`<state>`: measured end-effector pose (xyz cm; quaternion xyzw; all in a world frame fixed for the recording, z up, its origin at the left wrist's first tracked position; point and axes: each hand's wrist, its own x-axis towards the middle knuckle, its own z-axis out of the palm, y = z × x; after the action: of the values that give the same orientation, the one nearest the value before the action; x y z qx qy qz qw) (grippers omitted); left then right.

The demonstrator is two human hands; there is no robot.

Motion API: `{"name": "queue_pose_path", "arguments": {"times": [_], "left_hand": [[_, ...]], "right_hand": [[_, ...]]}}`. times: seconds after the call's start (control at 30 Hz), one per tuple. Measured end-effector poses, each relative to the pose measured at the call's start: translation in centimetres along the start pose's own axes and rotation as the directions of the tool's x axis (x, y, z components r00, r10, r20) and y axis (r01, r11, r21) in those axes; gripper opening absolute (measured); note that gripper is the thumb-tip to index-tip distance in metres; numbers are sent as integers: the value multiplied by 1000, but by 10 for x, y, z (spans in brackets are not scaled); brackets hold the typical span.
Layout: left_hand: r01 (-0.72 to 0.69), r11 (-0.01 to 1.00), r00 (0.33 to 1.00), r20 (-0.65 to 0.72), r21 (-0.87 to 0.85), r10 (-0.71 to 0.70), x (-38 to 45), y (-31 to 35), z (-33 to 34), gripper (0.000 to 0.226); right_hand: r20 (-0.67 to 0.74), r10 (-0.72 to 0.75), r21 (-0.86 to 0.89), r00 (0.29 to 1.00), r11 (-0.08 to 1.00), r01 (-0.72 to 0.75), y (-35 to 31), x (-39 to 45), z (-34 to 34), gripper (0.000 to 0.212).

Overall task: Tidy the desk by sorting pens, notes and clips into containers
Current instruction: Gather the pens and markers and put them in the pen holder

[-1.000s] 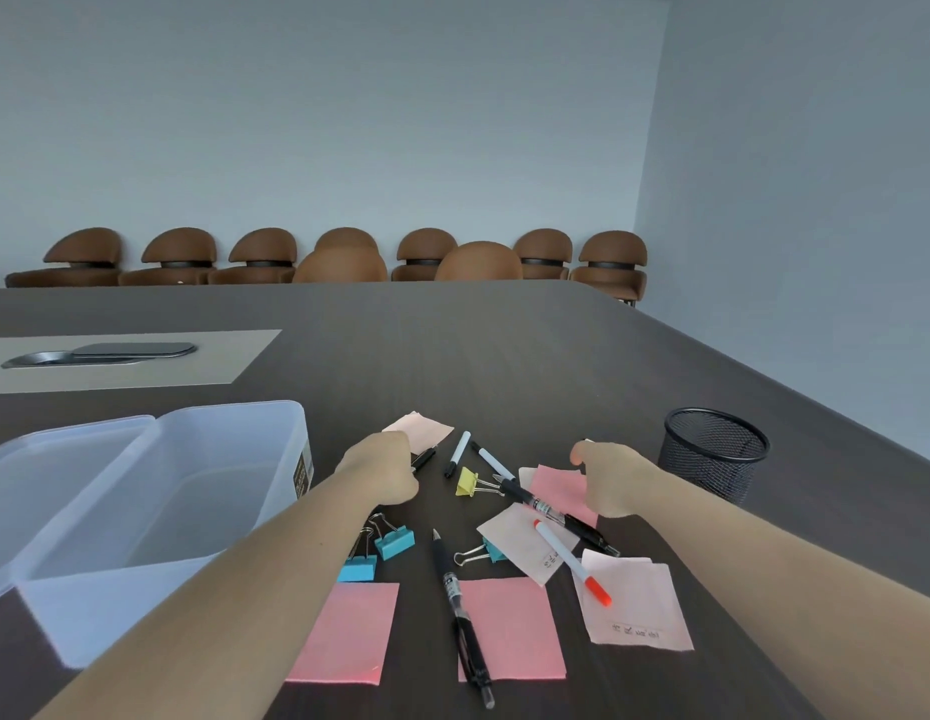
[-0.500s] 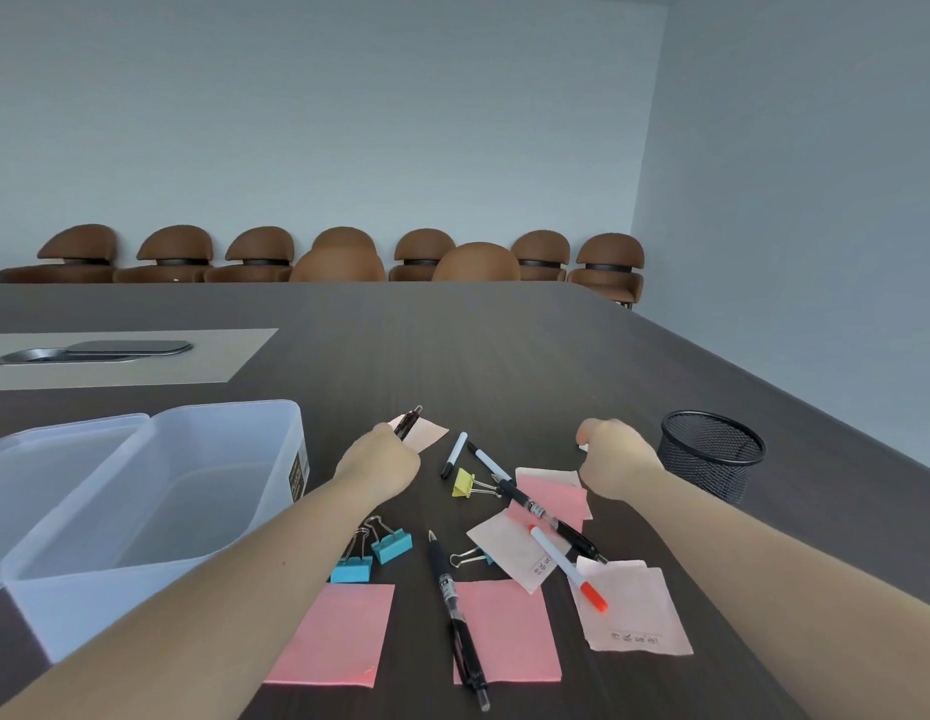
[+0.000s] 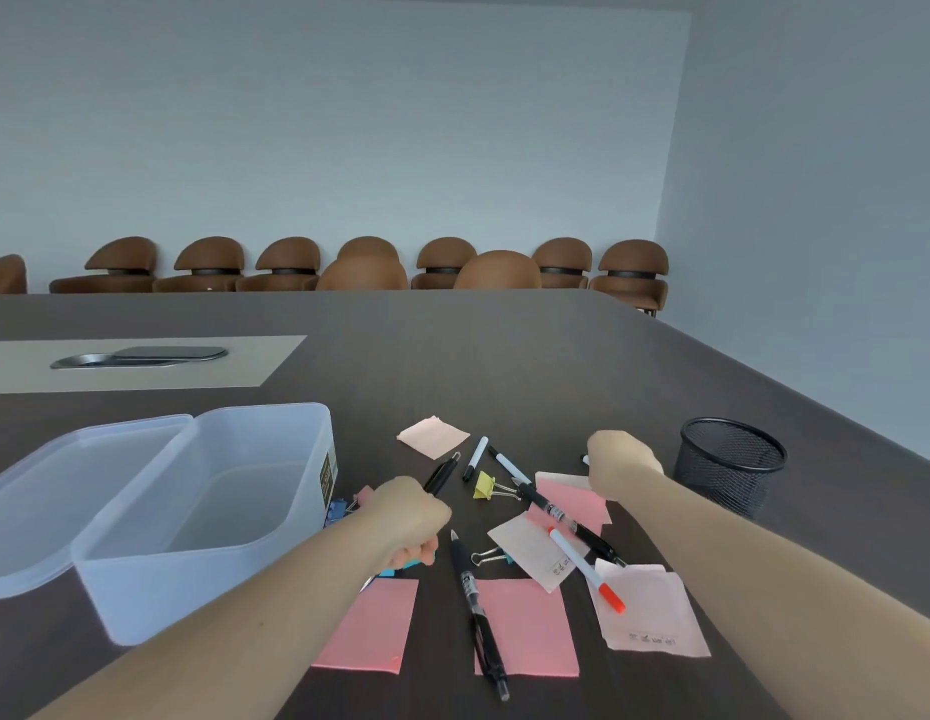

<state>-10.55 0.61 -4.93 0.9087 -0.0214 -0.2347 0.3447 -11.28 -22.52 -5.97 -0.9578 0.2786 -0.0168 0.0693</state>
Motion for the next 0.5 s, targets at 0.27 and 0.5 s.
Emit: {"name": "queue_pose_path", "arguments": {"times": [0.27, 0.5], "left_hand": [[-64, 973, 994, 104, 223, 42, -17, -6, 25, 30], [-35, 996, 998, -42, 82, 38, -17, -7, 23, 23]], "right_hand": [[32, -158, 211, 987, 966, 148, -44, 9, -1, 34], [139, -217, 158, 966, 968, 195, -65, 18, 9, 36]]}}
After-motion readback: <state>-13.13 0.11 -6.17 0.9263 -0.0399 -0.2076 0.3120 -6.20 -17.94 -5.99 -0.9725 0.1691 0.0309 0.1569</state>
